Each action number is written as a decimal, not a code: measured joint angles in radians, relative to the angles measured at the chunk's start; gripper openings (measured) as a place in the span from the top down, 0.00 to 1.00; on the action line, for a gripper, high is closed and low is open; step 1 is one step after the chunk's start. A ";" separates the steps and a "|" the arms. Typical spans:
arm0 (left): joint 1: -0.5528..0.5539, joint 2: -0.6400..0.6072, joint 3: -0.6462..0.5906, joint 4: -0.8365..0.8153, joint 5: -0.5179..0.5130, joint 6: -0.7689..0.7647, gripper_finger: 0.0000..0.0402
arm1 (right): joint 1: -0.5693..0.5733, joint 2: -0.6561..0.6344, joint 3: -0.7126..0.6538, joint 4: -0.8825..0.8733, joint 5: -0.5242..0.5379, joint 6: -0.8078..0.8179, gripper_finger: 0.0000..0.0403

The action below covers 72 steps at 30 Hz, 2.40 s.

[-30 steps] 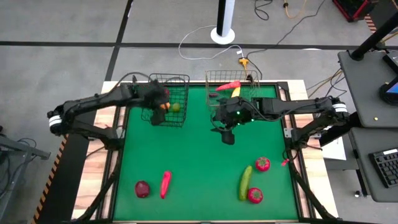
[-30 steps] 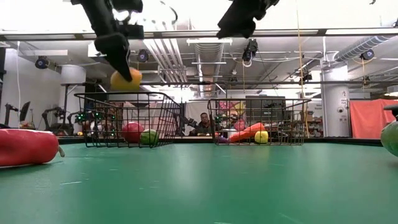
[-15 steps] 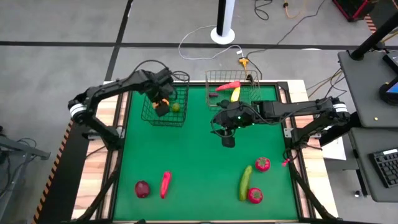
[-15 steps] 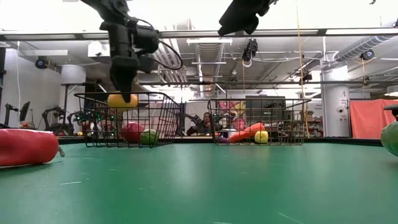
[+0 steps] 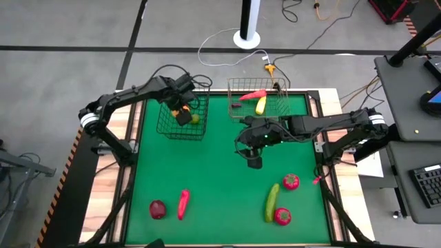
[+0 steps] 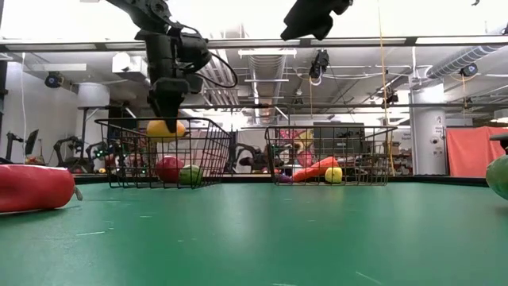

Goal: Sort produce into baskets
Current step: Put the lemon into the black wire basket, then put the top tomato into the black wire basket

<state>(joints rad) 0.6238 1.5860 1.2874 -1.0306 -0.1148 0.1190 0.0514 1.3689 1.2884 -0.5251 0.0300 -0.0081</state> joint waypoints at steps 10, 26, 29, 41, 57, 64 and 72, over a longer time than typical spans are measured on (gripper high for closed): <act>-0.001 0.000 0.000 0.001 -0.015 0.001 0.29 | 0.014 0.000 0.000 -0.007 0.024 0.010 0.51; -0.219 -0.181 -0.041 -0.034 0.002 -0.193 0.38 | 0.062 0.000 0.000 -0.237 0.026 0.213 0.51; -0.331 -0.258 -0.081 0.009 -0.018 -0.264 0.39 | 0.098 0.000 0.000 -0.300 0.029 0.281 0.51; -0.860 -0.389 -0.160 0.143 -0.422 -0.578 0.39 | 0.174 0.000 0.000 -0.602 0.023 0.682 0.51; -1.083 -0.360 -0.158 0.164 -0.633 -0.681 0.39 | 0.301 0.000 0.000 -0.914 -0.117 1.122 0.49; -1.082 -0.360 -0.157 0.162 -0.665 -0.662 0.39 | 0.403 -0.001 -0.005 -0.917 -0.111 1.289 0.32; -1.082 -0.360 -0.157 0.158 -0.698 -0.651 0.39 | 0.431 -0.004 -0.114 -0.899 -0.100 1.388 0.16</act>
<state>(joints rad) -0.4583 1.2259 1.1301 -0.8726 -0.8132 -0.5321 0.4828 1.3649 1.1740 -1.4237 -0.0697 1.3801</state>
